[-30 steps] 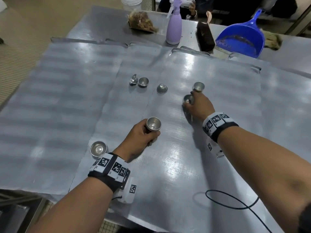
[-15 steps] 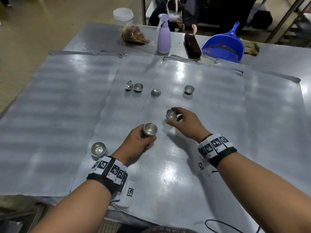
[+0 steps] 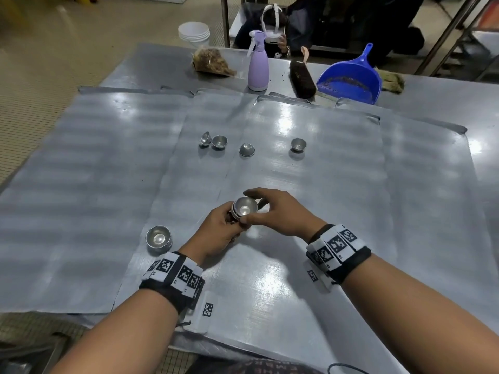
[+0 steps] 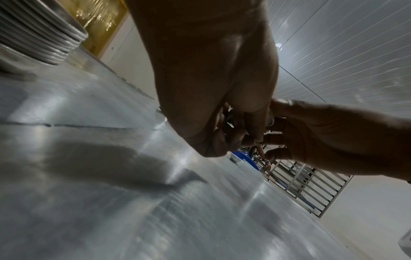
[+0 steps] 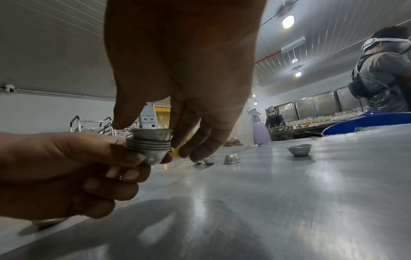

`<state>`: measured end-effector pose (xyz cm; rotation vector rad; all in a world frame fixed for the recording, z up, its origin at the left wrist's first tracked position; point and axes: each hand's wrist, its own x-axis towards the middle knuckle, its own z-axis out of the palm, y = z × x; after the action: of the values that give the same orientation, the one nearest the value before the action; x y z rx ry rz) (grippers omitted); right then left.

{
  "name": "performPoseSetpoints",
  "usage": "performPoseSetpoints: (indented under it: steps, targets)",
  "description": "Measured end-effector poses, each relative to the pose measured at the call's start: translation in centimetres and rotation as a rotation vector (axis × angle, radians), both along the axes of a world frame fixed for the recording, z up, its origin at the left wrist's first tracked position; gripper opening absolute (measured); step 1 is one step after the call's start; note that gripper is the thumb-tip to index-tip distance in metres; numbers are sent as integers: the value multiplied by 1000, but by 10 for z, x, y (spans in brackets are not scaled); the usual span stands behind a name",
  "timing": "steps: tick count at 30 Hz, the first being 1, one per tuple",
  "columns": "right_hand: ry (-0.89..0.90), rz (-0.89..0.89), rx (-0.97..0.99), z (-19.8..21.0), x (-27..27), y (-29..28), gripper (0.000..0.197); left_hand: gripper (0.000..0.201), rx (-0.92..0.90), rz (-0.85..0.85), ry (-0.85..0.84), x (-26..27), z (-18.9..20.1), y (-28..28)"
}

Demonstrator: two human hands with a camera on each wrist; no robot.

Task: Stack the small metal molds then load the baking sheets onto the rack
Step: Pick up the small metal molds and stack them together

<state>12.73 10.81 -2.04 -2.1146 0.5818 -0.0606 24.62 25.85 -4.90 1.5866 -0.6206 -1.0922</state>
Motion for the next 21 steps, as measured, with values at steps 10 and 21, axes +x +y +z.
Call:
performPoseSetpoints:
  steps: [10, 21]
  targets:
    - [7, 32, -53, -7, 3, -4, 55, 36, -16, 46, 67, 0, 4, -5]
    - [15, -21, -25, -17, 10, -20, 61, 40, -1, 61, 131, 8, -3, -17]
